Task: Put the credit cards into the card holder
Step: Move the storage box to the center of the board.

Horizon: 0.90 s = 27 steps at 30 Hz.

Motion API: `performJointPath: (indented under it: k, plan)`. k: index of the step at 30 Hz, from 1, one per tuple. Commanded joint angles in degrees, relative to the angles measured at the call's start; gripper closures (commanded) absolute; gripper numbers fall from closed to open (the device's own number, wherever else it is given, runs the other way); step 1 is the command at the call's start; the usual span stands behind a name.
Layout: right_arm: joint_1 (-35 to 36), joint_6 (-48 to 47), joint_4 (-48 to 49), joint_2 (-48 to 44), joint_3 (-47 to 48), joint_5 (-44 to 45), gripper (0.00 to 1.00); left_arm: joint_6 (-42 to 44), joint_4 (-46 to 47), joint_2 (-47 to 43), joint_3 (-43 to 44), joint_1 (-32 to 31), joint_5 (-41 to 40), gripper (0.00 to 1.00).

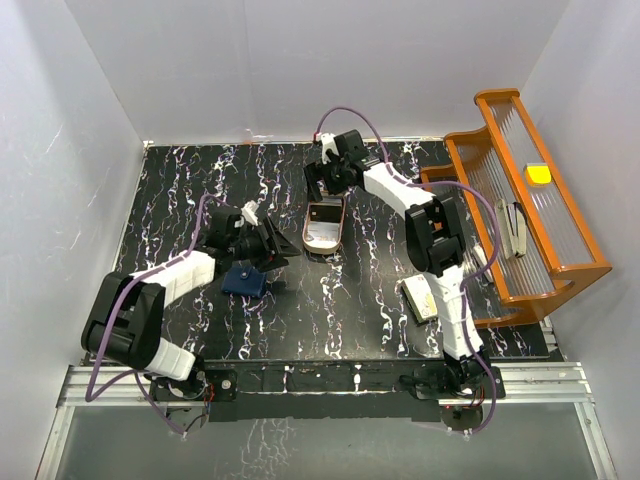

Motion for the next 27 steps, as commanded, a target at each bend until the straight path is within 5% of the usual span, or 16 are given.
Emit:
performJointPath:
  k: [1,12,27]
  plan:
    - [-1.6,-0.3,-1.3,1.3,4.4,-6.5,0.02,-1.0,2.3,0.4,-0.9,-0.6,0.5,0.43]
    - [-3.0,2.0,1.2,-3.0,-4.1,-9.8,0.06,-2.1,2.9,3.3,-0.7,-1.3,-0.2,0.47]
    - [-4.0,5.5,1.1,-3.3,-4.2,-10.1,0.08,-6.6,11.1,15.1,5.1,-5.0,1.6,0.50]
